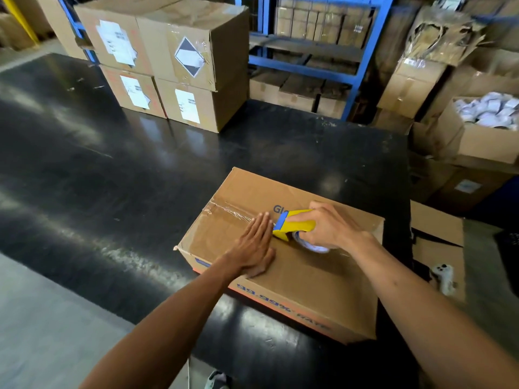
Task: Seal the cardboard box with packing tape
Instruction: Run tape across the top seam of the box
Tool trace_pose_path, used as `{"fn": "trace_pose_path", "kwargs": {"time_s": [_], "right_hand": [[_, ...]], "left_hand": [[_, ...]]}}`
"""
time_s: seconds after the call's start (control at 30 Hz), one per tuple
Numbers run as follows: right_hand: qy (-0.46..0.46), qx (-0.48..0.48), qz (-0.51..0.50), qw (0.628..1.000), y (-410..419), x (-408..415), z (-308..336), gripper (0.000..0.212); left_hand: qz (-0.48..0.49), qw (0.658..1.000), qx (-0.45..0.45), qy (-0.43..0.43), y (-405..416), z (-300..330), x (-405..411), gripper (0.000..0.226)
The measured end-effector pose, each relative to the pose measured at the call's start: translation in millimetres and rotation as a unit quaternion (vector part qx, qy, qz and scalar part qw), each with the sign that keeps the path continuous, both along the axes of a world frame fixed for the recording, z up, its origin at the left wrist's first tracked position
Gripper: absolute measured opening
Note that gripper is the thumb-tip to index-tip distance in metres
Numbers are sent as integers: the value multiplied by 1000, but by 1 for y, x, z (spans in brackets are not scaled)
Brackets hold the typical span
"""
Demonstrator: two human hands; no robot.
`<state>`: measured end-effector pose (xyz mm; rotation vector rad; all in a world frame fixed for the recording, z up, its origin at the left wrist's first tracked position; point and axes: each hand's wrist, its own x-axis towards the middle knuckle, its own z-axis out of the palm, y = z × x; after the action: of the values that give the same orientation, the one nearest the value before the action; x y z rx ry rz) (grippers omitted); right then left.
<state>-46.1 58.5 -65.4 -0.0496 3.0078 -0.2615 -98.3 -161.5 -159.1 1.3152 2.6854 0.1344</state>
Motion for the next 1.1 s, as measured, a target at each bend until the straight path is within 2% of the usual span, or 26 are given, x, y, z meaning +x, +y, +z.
{"fn": "trace_pose_path", "kwargs": {"time_s": [0.2, 0.43, 0.6, 0.8, 0.97, 1.1], "right_hand": [[-17, 5, 14, 1000, 7, 9, 10, 44], [-17, 25, 6, 1000, 68, 64, 11, 42], [-24, 39, 17, 999, 67, 54, 9, 42], [-17, 48, 21, 998, 72, 55, 10, 43], [-43, 45, 39, 997, 75, 54, 16, 46], [-27, 43, 45, 998, 74, 56, 18, 46]], "left_hand": [[-4, 999, -22, 27, 1, -8, -1, 69], [0, 1000, -14, 15, 2, -7, -1, 83], [40, 999, -34, 1, 11, 3, 8, 87], [2, 997, 53, -46, 84, -7, 64, 87], [-13, 999, 43, 6, 79, -3, 61, 90], [-17, 1000, 23, 11, 81, -5, 60, 97]]}}
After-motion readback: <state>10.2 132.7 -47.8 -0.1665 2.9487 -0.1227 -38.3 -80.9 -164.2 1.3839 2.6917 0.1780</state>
